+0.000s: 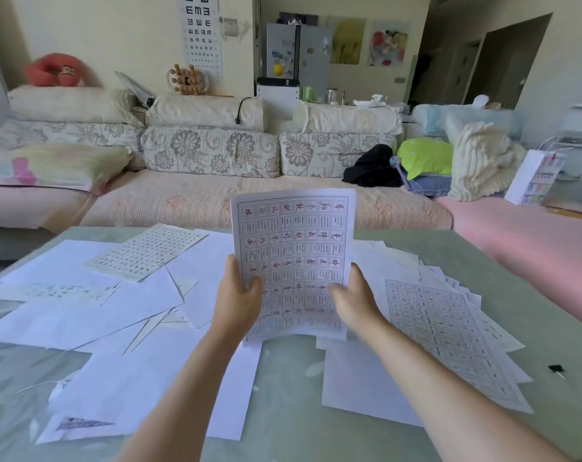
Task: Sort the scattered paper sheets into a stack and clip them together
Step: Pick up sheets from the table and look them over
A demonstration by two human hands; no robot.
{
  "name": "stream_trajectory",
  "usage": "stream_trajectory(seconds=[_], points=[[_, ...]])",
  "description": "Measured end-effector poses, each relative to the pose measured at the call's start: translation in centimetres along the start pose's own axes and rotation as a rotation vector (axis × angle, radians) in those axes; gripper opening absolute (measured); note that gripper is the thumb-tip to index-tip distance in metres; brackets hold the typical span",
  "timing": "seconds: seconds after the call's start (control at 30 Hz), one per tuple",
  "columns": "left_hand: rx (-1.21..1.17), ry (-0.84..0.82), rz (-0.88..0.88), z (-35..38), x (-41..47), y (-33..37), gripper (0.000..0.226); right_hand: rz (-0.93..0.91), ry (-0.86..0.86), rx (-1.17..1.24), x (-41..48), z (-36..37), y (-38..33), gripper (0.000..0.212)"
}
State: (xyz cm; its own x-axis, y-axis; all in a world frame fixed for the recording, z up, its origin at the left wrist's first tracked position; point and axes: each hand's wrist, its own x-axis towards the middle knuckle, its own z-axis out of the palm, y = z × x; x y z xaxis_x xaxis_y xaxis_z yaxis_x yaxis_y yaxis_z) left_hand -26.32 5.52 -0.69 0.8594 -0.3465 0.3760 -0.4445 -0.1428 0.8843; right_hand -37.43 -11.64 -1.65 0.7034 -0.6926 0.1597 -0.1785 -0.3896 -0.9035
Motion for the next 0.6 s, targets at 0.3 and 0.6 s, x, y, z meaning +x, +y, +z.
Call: stream_trajectory(seconds=[0.3,0.6], points=[[0.577,-0.308,-0.300,0.7,0.3,-1.5,0.022,0.341,-0.222,-0.266,-1.4,-1.1,1.7,0.055],[1.010,-0.419,-0.358,2.7,-0.9,-4.5,0.050,0.313,-0.342,-0.693,-2.8,-0.8,3.5,0.021]])
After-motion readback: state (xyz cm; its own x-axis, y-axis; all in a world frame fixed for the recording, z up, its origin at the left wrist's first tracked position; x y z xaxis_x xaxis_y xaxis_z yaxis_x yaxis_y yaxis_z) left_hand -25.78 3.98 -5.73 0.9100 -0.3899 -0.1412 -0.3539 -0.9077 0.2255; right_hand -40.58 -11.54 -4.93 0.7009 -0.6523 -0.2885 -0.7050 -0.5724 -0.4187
